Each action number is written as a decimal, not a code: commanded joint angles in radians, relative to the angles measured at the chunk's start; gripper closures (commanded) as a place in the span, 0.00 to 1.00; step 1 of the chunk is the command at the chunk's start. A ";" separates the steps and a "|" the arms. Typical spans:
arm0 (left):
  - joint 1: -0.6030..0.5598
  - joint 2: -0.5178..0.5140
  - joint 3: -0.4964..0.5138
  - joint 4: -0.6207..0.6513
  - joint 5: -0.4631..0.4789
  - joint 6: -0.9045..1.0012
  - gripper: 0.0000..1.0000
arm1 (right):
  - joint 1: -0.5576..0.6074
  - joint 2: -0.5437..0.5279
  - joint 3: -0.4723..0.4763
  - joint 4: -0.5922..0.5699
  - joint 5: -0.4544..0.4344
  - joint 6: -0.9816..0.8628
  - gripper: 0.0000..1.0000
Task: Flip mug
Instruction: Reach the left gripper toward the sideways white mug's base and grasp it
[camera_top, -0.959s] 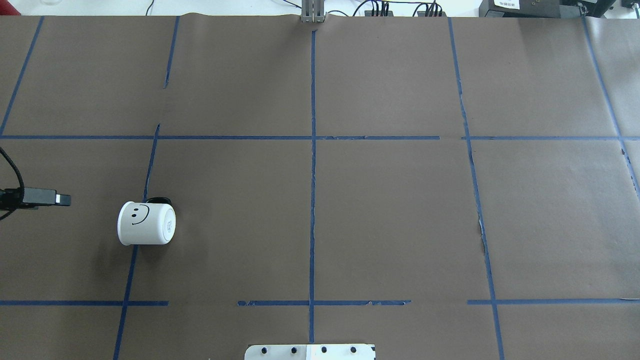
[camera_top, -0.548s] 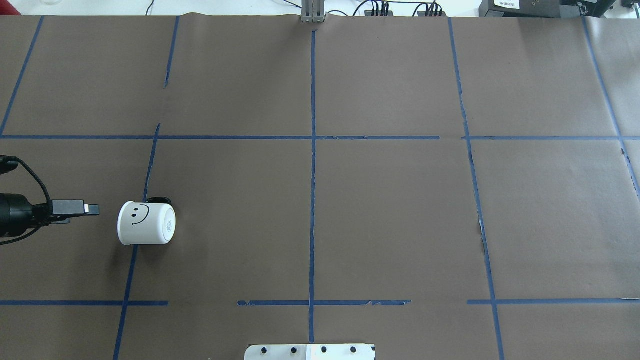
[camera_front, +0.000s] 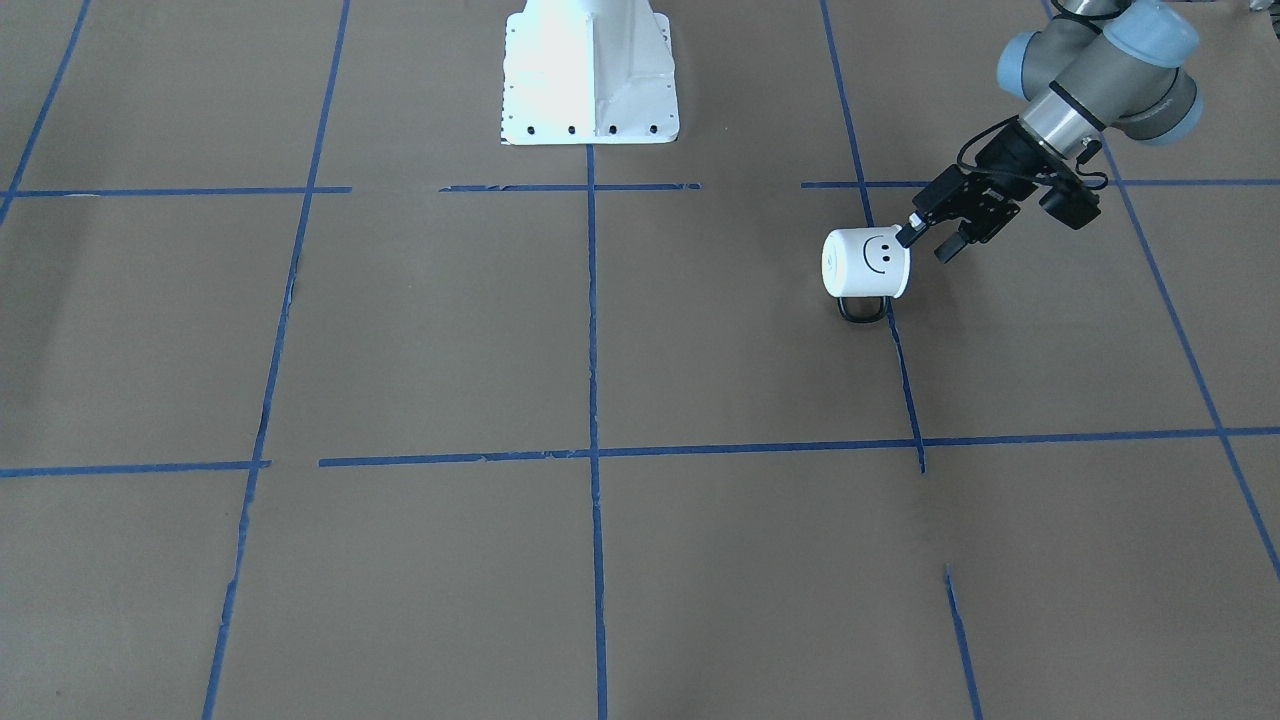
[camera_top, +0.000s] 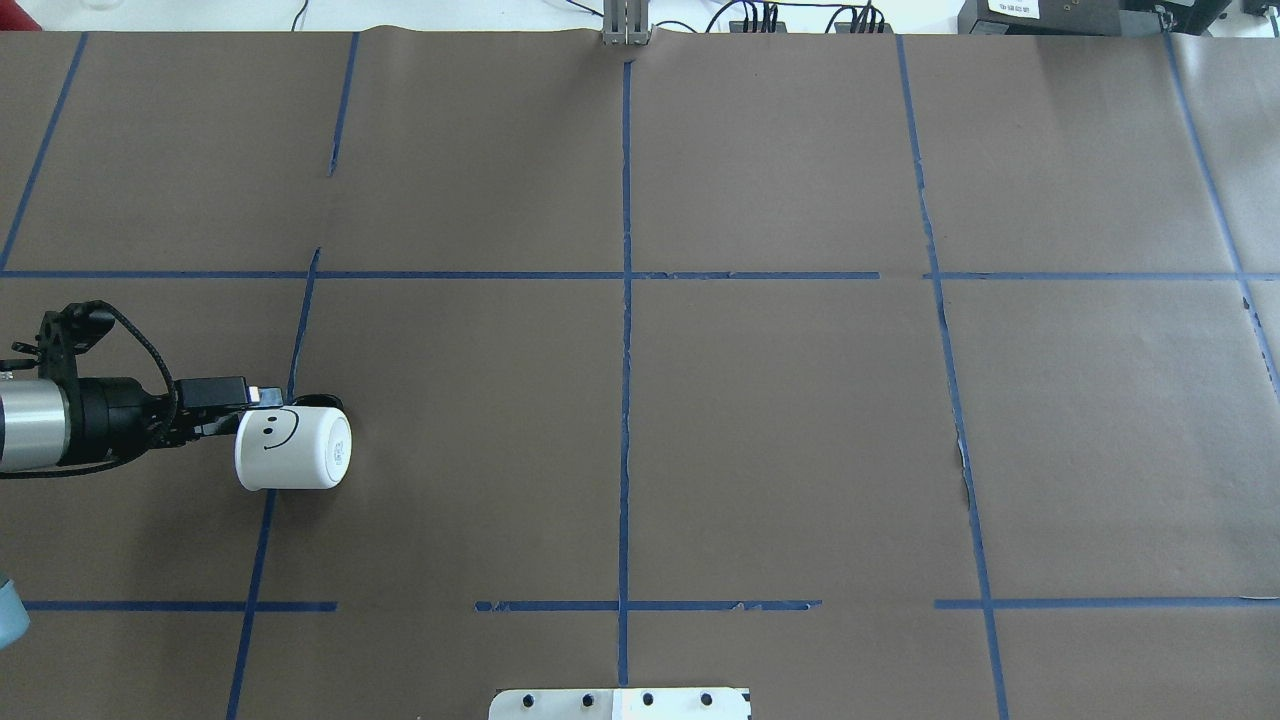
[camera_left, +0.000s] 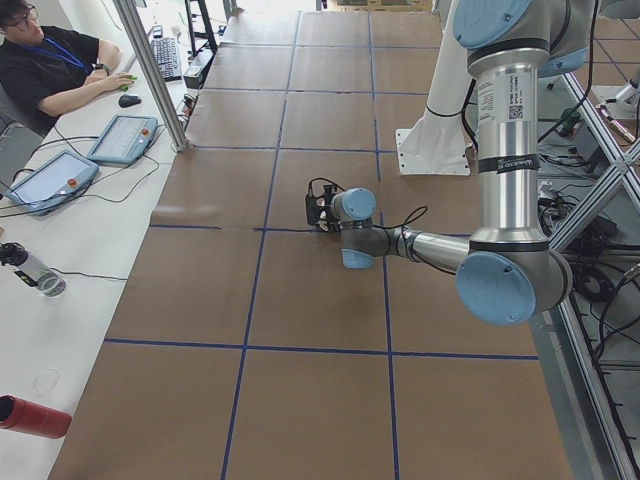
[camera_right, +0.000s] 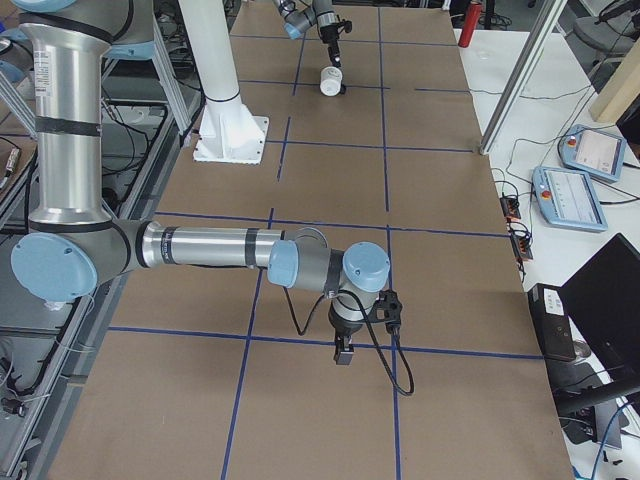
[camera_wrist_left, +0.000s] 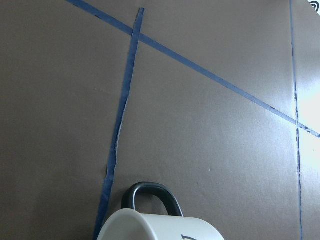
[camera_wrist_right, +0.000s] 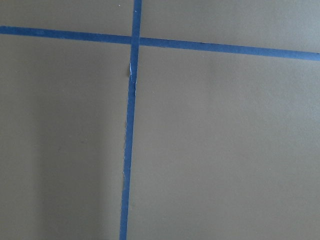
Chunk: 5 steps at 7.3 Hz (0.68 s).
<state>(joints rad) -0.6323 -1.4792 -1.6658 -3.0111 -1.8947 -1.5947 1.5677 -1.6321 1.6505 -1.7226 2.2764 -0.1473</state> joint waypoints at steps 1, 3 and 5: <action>0.034 -0.010 0.053 -0.102 0.000 -0.002 0.06 | 0.000 0.000 0.000 0.000 0.000 0.000 0.00; 0.034 -0.015 0.040 -0.114 -0.018 -0.004 1.00 | 0.000 0.000 0.000 0.000 0.000 0.000 0.00; 0.033 -0.045 0.031 -0.114 -0.081 -0.005 1.00 | 0.000 0.000 0.000 0.000 0.000 0.000 0.00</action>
<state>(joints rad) -0.5996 -1.5114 -1.6272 -3.1240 -1.9434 -1.5995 1.5677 -1.6321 1.6506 -1.7227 2.2764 -0.1473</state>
